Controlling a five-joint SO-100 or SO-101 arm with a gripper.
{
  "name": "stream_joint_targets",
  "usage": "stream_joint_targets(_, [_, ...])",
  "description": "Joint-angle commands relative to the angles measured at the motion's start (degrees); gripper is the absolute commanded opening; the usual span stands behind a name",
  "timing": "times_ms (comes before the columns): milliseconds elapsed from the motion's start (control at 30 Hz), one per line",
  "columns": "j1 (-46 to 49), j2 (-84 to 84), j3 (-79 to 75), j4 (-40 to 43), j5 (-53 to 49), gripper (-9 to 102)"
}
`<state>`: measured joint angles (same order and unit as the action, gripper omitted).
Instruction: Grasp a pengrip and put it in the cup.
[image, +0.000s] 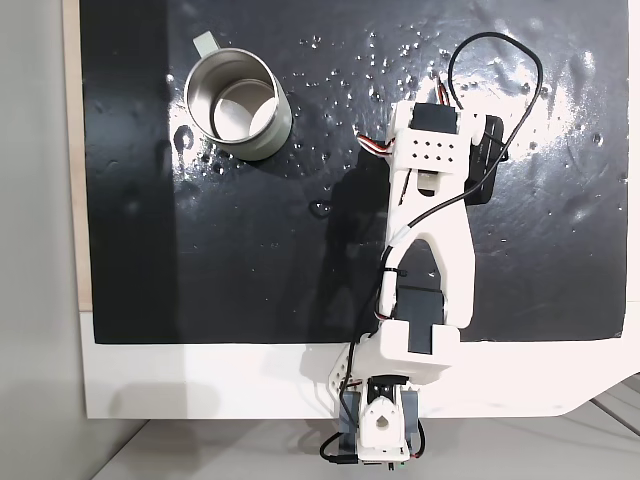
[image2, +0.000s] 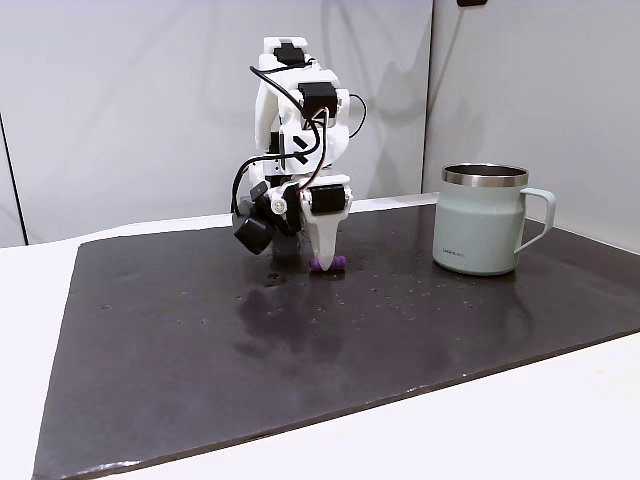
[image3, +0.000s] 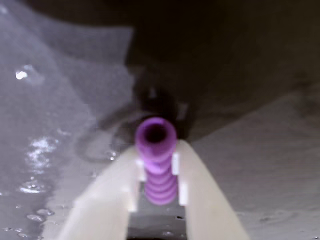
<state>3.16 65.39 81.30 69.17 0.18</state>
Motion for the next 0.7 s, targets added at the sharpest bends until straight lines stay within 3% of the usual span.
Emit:
stream_joint_targets(0, [1.05, 0.35, -2.46, -0.53, -0.44, 0])
stream_joint_targets(200, [1.41, 5.10, -2.90, 2.29, -0.35, 0])
stream_joint_targets(667, [3.69, 29.53, -16.52, 20.48, -0.79, 0])
